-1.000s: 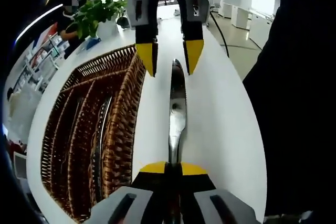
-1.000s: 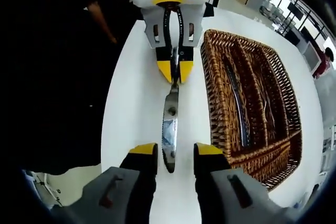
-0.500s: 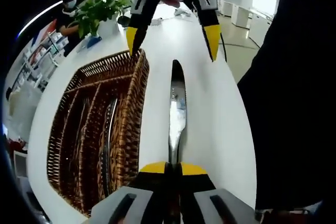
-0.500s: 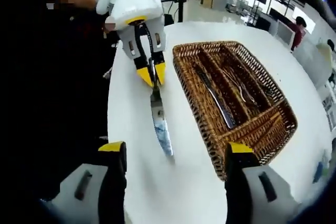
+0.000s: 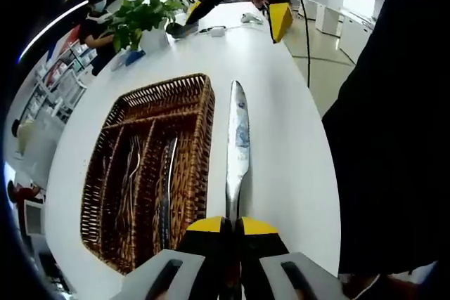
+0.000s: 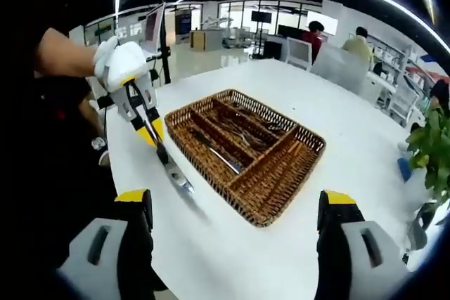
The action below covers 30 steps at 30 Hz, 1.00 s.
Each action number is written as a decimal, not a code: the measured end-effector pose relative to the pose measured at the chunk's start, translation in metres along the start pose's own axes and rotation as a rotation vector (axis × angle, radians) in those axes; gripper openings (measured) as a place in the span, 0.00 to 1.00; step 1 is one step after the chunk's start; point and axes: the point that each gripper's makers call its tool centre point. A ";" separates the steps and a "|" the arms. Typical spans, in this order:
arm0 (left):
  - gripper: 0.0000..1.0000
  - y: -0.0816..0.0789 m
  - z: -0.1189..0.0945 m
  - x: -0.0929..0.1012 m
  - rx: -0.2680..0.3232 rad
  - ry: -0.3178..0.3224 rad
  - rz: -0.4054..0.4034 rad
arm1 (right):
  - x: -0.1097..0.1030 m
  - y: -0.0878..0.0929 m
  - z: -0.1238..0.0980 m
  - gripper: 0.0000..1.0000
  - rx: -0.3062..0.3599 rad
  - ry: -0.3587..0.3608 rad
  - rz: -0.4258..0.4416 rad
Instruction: Arrange the knives, forks, and spoons in their matching storage slots by inserting each utensil handle-first until every utensil is classified and aligned in the correct compartment
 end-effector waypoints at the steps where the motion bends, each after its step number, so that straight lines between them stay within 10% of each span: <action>1: 0.05 -0.002 -0.004 -0.001 -0.002 -0.001 0.002 | 0.001 -0.003 -0.003 0.99 0.009 0.007 0.004; 30: 0.05 -0.035 -0.078 -0.019 -0.073 -0.035 0.044 | 0.010 -0.018 -0.054 1.00 0.068 0.089 0.082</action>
Point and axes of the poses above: the point that each gripper's makers call its tool centre point, and the gripper's own axes: z roughly forward along the fingers, x roughly to its right, y roughly out of its underside, and after that the axes turned 7 degrees about y, right-handed
